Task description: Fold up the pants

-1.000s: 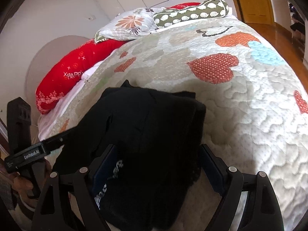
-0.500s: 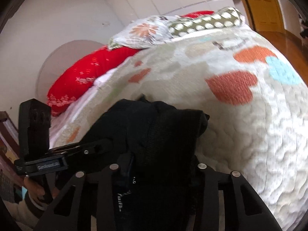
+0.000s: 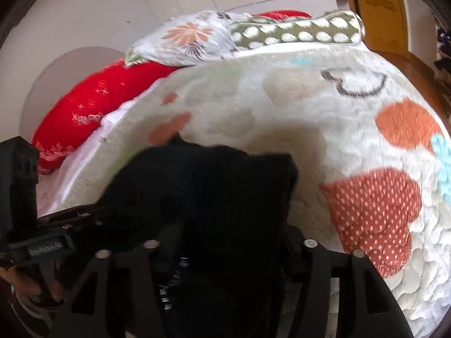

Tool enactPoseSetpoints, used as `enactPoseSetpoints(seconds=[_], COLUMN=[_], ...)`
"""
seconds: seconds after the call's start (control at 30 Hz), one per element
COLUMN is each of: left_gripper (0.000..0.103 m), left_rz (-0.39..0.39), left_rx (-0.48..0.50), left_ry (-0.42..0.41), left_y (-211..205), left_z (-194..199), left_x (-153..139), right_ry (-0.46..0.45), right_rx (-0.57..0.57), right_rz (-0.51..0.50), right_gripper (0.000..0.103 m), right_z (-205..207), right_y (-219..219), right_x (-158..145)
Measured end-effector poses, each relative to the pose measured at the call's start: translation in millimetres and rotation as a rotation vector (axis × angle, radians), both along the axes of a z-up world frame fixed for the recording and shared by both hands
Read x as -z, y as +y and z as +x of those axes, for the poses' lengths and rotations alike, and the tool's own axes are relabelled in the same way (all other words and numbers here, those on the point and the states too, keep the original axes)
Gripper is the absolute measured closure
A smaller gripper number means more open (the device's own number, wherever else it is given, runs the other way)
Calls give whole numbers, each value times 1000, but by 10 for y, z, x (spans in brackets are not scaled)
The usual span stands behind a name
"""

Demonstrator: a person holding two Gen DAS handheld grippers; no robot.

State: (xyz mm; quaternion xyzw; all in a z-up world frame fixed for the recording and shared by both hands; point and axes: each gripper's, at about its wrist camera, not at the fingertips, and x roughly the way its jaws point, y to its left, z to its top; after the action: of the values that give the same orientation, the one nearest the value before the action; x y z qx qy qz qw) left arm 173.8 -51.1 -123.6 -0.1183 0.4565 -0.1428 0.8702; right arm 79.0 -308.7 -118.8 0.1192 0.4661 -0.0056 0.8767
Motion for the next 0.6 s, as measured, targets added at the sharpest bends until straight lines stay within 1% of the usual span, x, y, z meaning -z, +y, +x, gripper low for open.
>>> enactPoseSetpoints(seconds=[0.03, 0.07, 0.17, 0.23, 0.27, 0.3, 0.33, 0.37, 0.4, 0.43, 0.47, 0.5, 0.6], left_gripper=[31, 32, 34, 34, 33, 33, 33, 33, 33, 33, 33, 33, 31], left_rz=[2, 5, 58, 98, 108, 116, 127, 159, 195, 212, 215, 205, 209], left_rx=[-18, -29, -78, -100, -104, -102, -99, -93, -86, -85, -89, -94, -105], left_ry=[-6, -15, -57, -90, -102, -116, -120, -118, -111, -109, -112, -124, -127], left_y=[37, 56, 75, -23, -56, -126, -178, -252, -290, -311, -342, -355, -340], left_z=[-28, -50, -201, -389, -470, -557, -590, -623, -645, -678, -695, -718, -706], left_x=[-12, -47, -189, -286, -315, -326, -312, -273, -230, -201, -166, -147, -198], right_ry=[-17, -29, -91, -139, -146, -143, -128, -110, -85, -52, -25, -17, -49], right_rx=[7, 17, 31, -5, -37, -60, -80, -90, -93, -83, -71, -59, -55], right_rz=[14, 6, -64, -61, -53, -55, -67, -78, -94, -138, -157, -141, -104], right_gripper=[42, 42, 42, 44, 50, 58, 61, 64, 65, 65, 65, 65, 62], right_z=[-59, -123, -240, -241, -203, -148, -62, 8, 74, 136, 156, 155, 63], right_y=[-32, -48, -27, 50, 107, 165, 233, 262, 287, 305, 284, 241, 208], right_x=[-41, -101, -361, -530, -561, -569, -529, -471, -383, -247, -141, -61, -179])
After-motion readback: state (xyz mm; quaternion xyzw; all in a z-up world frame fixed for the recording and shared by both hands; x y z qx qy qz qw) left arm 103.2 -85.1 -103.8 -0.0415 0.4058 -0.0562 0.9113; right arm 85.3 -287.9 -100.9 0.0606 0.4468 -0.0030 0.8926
